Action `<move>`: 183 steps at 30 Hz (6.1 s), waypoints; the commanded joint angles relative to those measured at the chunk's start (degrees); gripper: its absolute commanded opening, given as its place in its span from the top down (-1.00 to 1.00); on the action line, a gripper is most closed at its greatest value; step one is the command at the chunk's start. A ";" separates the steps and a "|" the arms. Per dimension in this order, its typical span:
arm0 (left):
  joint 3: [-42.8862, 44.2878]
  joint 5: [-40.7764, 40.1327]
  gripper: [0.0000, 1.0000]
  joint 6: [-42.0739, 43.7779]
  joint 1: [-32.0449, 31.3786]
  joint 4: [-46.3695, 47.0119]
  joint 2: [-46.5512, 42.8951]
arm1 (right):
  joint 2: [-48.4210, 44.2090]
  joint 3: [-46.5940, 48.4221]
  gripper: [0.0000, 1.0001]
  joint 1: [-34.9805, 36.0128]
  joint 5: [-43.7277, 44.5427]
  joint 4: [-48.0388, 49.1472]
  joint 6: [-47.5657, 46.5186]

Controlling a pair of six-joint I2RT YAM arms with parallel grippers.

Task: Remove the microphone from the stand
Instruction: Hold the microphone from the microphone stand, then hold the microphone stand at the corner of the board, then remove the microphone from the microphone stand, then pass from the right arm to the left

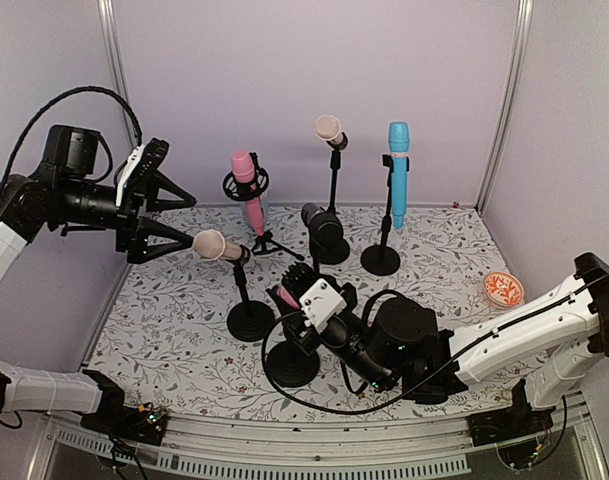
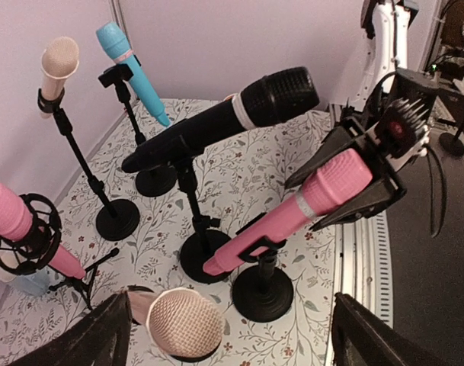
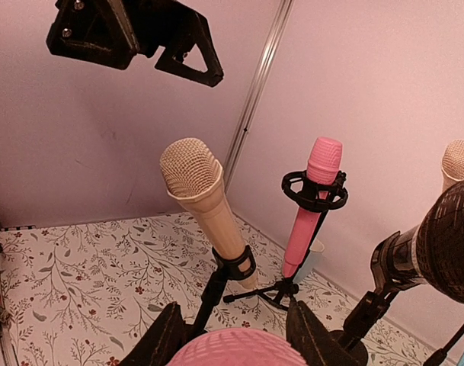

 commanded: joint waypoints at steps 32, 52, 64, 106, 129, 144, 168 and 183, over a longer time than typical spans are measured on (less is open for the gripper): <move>-11.04 -32.75 0.13 -10.19 -42.96 21.81 21.94 | -14.63 -16.93 1.00 5.29 27.27 9.78 9.59; -10.49 -36.81 0.00 -19.71 -44.68 28.80 29.67 | -1.04 -16.59 1.00 11.58 29.57 56.84 -21.45; -11.37 -37.45 0.03 -20.92 -43.70 29.63 29.19 | -10.98 -17.28 1.00 11.58 17.09 27.61 9.28; -15.04 -41.98 1.00 -21.08 -39.92 32.39 30.97 | -19.04 -21.75 1.00 17.02 17.30 21.38 9.59; -21.42 -43.97 1.00 -17.77 -33.18 35.78 28.56 | -19.74 -11.07 1.00 27.10 21.32 20.93 -19.06; -24.71 -44.59 1.00 -14.88 -32.04 37.50 28.58 | -22.25 -6.76 1.00 32.63 23.45 16.47 -24.71; -18.73 -27.32 -0.98 -7.37 -34.07 22.51 14.12 | -26.20 -6.94 1.00 25.70 19.58 -9.93 -3.09; -12.97 -24.04 -0.89 3.26 -32.47 17.22 3.15 | -21.89 0.52 1.00 8.83 -7.82 -24.11 17.67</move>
